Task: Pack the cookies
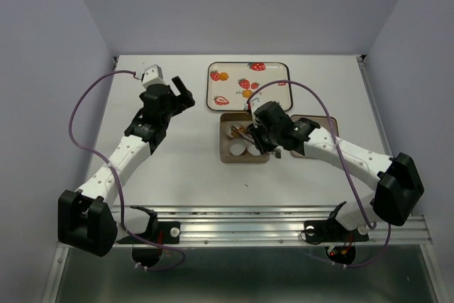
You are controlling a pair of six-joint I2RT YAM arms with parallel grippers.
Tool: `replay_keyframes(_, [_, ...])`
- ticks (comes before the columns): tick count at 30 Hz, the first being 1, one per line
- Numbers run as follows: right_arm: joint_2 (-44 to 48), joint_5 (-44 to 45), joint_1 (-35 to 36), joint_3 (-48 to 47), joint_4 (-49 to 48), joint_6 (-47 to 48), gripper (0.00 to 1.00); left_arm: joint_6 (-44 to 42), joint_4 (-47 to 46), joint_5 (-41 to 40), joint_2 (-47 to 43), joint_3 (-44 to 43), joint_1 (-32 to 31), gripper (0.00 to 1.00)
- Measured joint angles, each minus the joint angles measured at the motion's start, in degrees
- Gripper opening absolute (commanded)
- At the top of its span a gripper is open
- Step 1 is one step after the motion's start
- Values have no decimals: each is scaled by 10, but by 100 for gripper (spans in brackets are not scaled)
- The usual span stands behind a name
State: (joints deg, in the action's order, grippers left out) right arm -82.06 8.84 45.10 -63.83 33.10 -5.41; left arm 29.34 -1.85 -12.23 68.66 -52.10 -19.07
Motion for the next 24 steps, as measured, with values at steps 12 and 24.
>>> replay_keyframes(12, [-24, 3, 0, -10, -1, 0, 38, -6, 0, 0, 0, 0, 0, 99])
replay_keyframes(24, [-26, 8, 0, -17, -1, -4, 51, -8, 0, 1, 0, 0, 0, 99])
